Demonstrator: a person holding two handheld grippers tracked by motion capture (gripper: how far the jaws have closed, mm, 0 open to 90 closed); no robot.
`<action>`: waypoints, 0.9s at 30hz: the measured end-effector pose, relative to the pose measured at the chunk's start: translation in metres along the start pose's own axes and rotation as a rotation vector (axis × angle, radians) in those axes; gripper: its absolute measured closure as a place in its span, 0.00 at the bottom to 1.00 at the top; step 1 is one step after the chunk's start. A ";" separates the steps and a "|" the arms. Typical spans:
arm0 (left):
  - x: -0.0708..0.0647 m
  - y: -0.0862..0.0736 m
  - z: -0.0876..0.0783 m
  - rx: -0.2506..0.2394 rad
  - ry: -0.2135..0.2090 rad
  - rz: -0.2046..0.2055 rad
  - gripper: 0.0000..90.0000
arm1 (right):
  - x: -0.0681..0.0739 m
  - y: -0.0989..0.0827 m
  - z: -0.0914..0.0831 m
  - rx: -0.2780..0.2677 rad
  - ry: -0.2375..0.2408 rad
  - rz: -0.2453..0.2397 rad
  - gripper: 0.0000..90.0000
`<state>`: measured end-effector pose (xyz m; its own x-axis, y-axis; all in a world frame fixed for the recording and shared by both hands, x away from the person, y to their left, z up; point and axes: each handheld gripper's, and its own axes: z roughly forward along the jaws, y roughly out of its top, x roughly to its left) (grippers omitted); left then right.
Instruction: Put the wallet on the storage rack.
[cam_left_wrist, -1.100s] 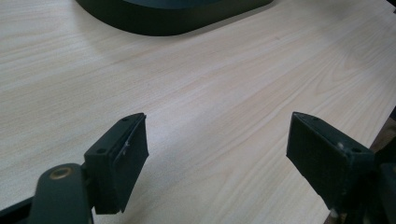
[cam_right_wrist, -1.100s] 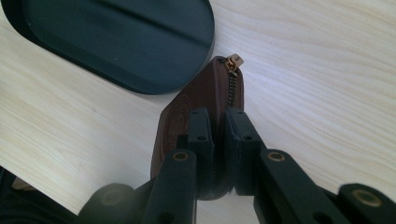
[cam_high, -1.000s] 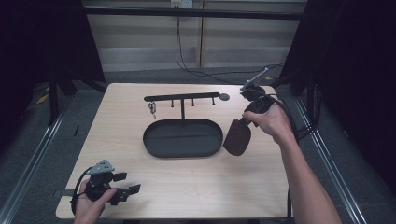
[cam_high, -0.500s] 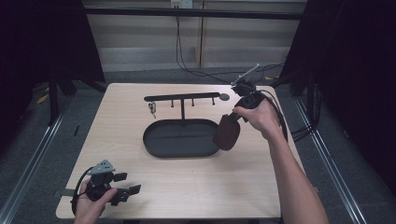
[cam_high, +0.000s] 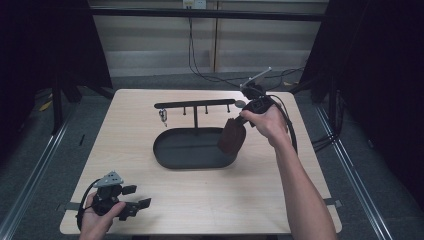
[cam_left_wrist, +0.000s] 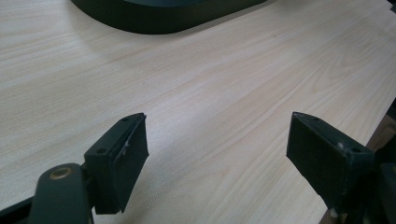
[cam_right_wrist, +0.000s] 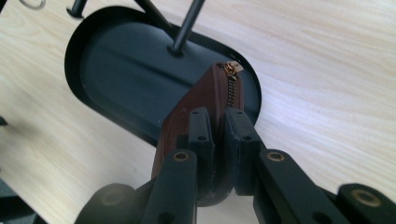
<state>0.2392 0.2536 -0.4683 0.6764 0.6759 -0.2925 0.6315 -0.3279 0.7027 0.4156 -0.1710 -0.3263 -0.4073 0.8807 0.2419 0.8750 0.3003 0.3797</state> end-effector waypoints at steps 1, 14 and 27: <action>0.000 0.000 0.000 0.000 -0.001 0.000 0.23 | 0.000 0.001 0.002 -0.005 0.004 0.003 0.91; 0.001 0.000 0.000 0.001 0.003 -0.004 0.23 | -0.011 0.003 0.028 -0.076 0.037 0.096 0.91; 0.001 0.000 -0.001 0.002 0.003 -0.003 0.23 | -0.017 -0.006 0.054 -0.146 0.116 0.142 0.91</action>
<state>0.2395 0.2546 -0.4683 0.6733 0.6788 -0.2930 0.6346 -0.3273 0.7001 0.4311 -0.1680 -0.3808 -0.3176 0.8597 0.4000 0.8818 0.1128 0.4579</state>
